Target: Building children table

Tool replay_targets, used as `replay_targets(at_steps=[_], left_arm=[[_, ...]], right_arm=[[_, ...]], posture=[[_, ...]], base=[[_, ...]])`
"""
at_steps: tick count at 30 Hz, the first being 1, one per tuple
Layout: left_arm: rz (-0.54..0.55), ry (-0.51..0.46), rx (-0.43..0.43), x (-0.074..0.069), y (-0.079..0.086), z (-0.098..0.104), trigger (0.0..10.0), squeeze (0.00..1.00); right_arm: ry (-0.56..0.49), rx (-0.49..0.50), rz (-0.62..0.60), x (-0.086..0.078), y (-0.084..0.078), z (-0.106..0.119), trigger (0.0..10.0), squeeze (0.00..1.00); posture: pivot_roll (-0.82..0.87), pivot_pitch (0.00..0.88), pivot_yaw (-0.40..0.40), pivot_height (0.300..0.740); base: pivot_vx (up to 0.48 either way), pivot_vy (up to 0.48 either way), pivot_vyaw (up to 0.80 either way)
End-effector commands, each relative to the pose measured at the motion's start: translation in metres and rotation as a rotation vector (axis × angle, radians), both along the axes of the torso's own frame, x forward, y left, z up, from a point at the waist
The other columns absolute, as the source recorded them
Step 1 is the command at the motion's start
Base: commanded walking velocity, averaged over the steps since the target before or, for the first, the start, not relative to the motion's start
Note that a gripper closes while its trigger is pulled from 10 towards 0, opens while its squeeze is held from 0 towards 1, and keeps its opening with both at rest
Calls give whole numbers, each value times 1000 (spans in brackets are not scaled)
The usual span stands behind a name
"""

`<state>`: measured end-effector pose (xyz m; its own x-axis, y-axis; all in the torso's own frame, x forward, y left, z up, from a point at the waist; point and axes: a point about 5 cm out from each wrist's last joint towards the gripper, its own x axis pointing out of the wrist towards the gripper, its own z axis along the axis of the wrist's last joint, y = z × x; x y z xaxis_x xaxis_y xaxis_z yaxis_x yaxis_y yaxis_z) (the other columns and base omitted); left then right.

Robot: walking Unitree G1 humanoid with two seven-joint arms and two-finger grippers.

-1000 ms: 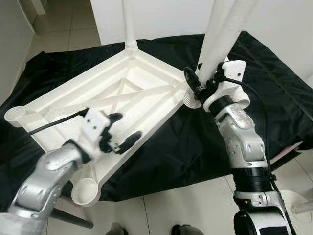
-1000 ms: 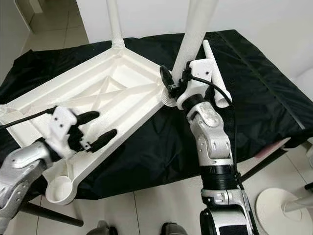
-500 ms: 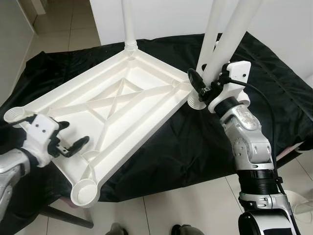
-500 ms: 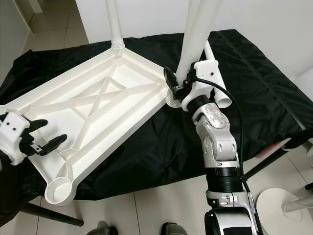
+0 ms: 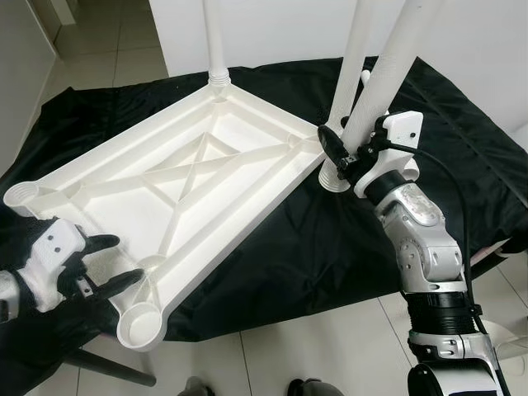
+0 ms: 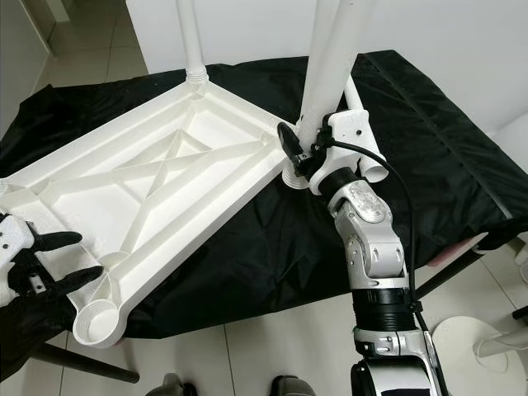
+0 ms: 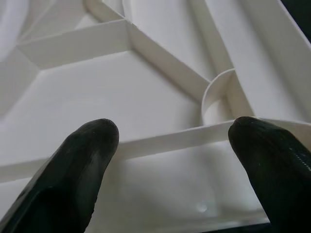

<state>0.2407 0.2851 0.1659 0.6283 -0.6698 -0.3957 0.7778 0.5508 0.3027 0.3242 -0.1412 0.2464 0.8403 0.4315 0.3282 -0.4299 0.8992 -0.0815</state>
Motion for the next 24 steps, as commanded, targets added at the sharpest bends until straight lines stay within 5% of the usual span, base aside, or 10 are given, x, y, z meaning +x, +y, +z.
replay_targets(at_steps=[1,13,24], left_arm=[[-99,53,26,-5,-4,-6,10000,0],[-166,40,133,7,-13,-20,10000,0],[-271,52,323,24,-6,-28,10000,0]], right_arm=[[-3,-6,21,0,3,1,10000,0],[-10,-19,35,1,5,2,10000,0],[-13,-31,31,-2,5,2,10000,0]], posture=[[9,92,15,740],[-2,95,19,740],[-16,118,46,740]], base=[[0,0,0],[0,0,0],[0,0,0]])
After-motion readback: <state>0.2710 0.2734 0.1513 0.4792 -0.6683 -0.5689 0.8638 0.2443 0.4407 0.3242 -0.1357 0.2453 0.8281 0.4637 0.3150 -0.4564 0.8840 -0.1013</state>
